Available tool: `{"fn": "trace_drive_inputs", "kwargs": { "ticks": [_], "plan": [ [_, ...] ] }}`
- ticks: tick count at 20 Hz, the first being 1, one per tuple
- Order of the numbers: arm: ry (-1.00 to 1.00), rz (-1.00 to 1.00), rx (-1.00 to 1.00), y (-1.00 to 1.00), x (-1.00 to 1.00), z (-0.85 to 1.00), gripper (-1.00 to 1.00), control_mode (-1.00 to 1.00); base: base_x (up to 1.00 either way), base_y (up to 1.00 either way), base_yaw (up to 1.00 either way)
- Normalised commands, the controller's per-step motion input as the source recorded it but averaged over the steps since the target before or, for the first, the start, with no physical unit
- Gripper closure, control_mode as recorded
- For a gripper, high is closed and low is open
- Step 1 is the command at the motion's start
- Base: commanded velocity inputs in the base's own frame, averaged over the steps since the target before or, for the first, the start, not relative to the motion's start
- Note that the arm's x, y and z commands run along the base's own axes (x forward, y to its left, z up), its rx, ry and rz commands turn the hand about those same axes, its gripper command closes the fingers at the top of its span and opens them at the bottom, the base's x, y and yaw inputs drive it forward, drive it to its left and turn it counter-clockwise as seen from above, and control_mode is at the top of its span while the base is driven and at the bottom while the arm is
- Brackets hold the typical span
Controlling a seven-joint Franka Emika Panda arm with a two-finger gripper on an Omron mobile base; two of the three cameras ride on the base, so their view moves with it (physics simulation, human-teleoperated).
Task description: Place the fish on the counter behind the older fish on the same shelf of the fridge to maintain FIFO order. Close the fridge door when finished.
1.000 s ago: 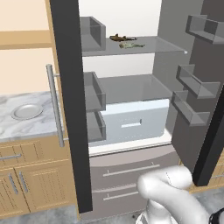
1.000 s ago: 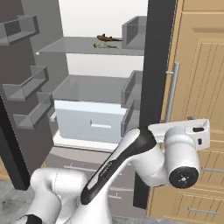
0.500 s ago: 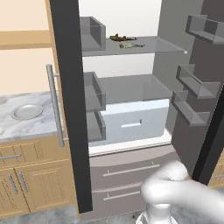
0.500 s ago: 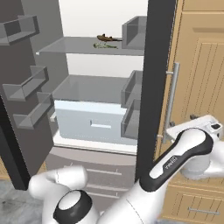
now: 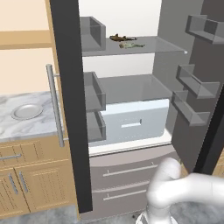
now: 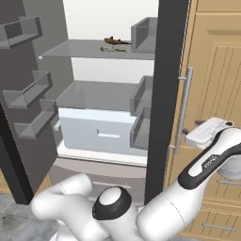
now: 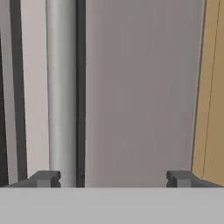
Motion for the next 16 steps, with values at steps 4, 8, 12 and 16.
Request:
{"fn": "trace_drive_inputs", "kwargs": {
  "ticks": [4, 8, 12, 16],
  "plan": [
    [0.11, 0.10, 0.00, 1.00, 0.00, 0.00, -1.00, -1.00, 0.00, 0.00, 0.00],
    [0.03, 0.00, 0.00, 1.00, 0.00, 0.06, -1.00, -1.00, 0.00, 0.00, 0.00],
    [0.00, -0.05, 0.00, 1.00, 0.00, 0.21, -1.00, -1.00, 0.00, 0.00, 0.00],
    [0.00, -0.08, 0.00, 1.00, 0.00, 0.26, -1.00, -1.00, 0.00, 0.00, 0.00]
  ]
}}
